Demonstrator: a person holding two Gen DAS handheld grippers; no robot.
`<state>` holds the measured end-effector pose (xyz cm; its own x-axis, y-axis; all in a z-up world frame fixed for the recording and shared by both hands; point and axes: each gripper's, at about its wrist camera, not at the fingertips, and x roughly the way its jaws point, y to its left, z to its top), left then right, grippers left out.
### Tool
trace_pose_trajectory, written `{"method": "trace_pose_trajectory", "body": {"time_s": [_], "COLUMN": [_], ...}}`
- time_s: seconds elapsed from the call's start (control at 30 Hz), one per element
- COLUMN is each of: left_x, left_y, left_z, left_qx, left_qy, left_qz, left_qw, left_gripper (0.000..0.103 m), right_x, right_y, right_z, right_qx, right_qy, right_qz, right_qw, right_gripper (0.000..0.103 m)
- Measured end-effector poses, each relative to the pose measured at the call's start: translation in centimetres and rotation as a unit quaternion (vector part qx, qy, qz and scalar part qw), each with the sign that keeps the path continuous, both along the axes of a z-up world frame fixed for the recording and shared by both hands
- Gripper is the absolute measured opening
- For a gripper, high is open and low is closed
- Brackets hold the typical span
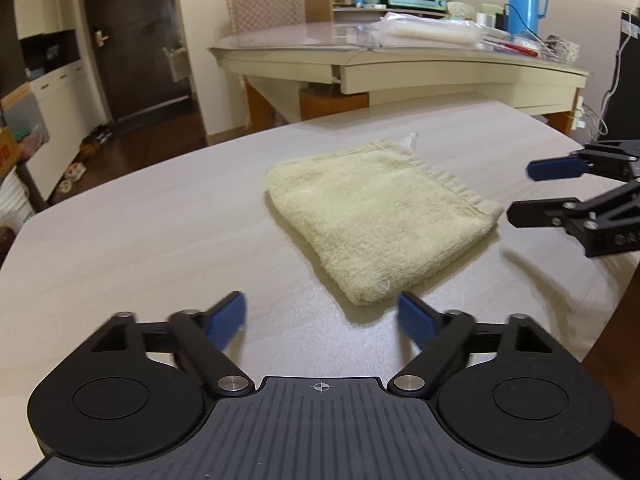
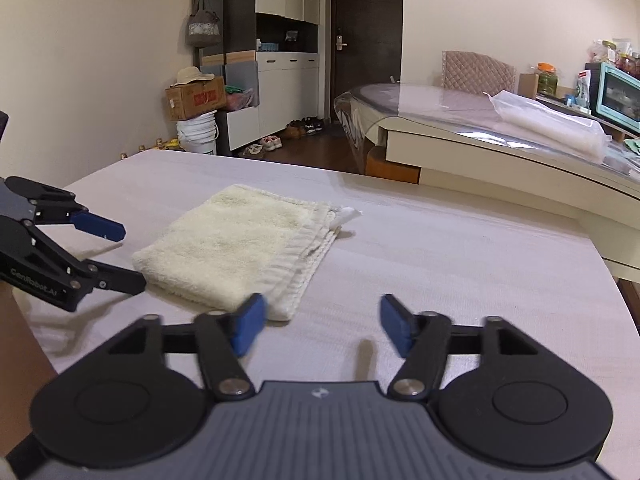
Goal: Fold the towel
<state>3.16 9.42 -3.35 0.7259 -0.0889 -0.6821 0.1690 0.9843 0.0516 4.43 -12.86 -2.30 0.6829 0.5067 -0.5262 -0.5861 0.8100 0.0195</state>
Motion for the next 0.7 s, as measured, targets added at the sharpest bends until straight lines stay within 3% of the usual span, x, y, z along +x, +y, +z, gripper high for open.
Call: {"method": "trace_pose_trajectory", "body": {"time_s": [0.2, 0.7], "left_x": [-0.4, -1.8], "left_y": [0.1, -0.1], "left_z": [-0.3, 1.2], "left_qx": [-0.016, -0.047], "left_qy": [-0.002, -0.03], "left_qz": [0.018, 0.072], "left_qw": [0.9997, 0.9958], "left_gripper": [0.097, 0.101], "right_x": [-0.8, -2.7], "right_y": [-0.3, -2.0], "right_z": [0.8, 2.5], "right_qx": [0.016, 0.066], "right_qy": [-0.011, 0.012], "right_qz": [-0.007, -0.011], "right_qw": [1.0, 0.998], "right_gripper": [0.102, 0.103]}}
